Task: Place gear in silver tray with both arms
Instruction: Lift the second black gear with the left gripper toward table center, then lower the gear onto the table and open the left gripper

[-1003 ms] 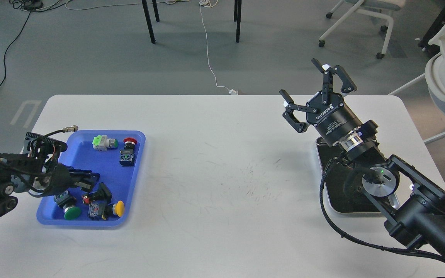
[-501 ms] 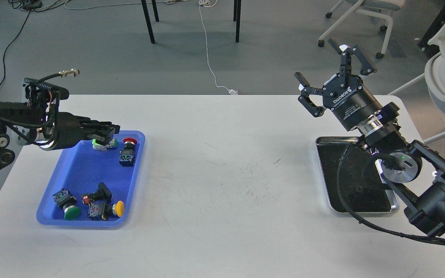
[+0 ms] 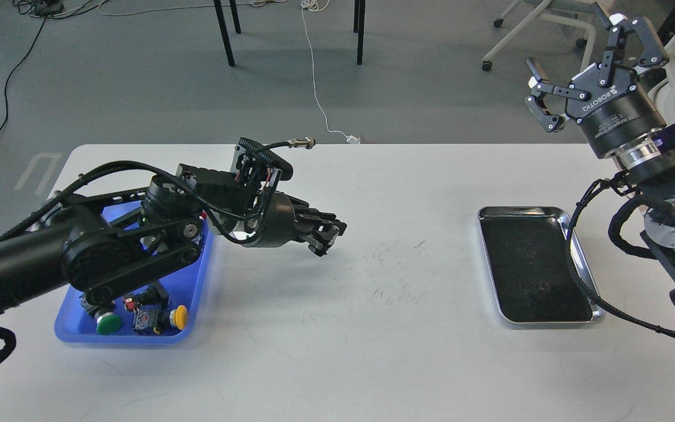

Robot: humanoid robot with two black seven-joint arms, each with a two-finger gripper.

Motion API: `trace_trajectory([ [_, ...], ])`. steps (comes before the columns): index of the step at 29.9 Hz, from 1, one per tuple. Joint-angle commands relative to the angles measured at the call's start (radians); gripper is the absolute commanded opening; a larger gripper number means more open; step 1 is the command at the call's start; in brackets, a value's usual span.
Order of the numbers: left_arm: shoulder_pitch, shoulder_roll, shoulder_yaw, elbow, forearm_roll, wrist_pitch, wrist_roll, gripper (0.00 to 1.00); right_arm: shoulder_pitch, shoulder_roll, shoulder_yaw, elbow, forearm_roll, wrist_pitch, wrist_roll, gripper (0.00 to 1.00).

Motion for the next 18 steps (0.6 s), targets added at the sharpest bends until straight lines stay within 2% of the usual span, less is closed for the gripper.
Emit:
trace_trajectory([
  [1, 0.001, -0.088, 0.07, 0.028, 0.044, 0.0, 0.007, 0.16, 0.033, 0.015, -0.014, -0.005, 0.0, -0.019, 0.0, 0.98],
  [5, 0.007, -0.188, 0.085, 0.09, 0.055, 0.0, 0.012, 0.16, 0.096, 0.05, -0.061, -0.012, 0.0, -0.042, 0.0, 0.98],
  [12, 0.009, -0.249, 0.116, 0.145, 0.056, 0.0, 0.042, 0.17, 0.131, 0.052, -0.104, -0.028, 0.0, -0.034, 0.0, 0.98],
  [15, -0.002, -0.318, 0.142, 0.223, 0.055, 0.0, 0.041, 0.17, 0.119, 0.053, -0.106, -0.028, 0.0, -0.031, 0.001, 0.98],
  [18, -0.002, -0.335, 0.142, 0.26, 0.053, 0.003, 0.033, 0.18, 0.107, 0.053, -0.106, -0.026, 0.0, -0.03, 0.001, 0.98],
])
